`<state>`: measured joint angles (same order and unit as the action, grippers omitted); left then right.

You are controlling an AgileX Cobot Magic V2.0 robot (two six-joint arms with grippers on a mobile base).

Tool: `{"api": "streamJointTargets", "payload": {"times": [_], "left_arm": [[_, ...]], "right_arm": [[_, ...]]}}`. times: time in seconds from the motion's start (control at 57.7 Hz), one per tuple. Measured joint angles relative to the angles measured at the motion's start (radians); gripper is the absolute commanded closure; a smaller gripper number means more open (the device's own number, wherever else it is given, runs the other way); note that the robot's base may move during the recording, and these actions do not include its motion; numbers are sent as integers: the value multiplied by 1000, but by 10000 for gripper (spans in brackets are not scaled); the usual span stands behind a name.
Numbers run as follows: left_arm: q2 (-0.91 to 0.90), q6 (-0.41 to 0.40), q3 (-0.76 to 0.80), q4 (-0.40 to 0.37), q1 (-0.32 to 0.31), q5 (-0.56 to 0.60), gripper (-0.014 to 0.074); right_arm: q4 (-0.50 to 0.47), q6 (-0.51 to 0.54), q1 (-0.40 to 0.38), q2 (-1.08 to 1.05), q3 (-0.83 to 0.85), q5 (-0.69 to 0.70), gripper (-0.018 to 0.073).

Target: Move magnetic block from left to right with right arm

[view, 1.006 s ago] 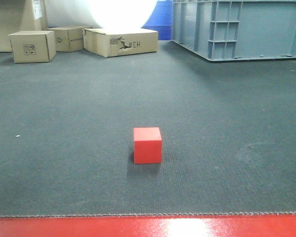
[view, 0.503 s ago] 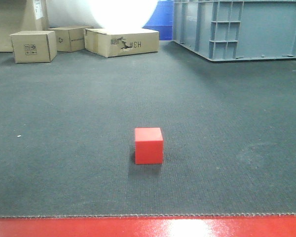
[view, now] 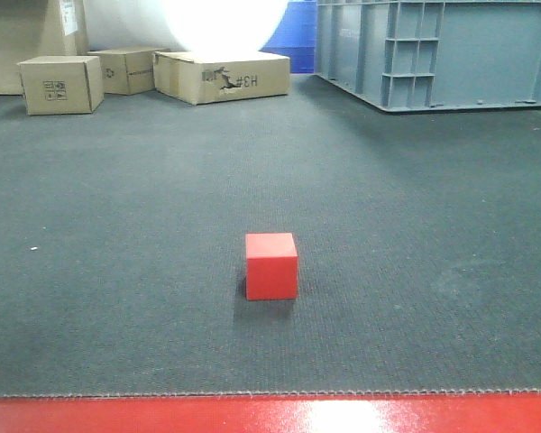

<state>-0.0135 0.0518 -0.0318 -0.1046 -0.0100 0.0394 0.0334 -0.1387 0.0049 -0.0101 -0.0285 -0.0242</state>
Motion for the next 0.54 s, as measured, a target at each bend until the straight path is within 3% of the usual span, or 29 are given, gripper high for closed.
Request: {"api": "streamJointTargets", "payload": {"times": [0.537], "left_arm": [[0, 0, 0, 0, 0, 0, 722]], "right_arm": [[0, 2, 0, 0, 0, 0, 532]]}}
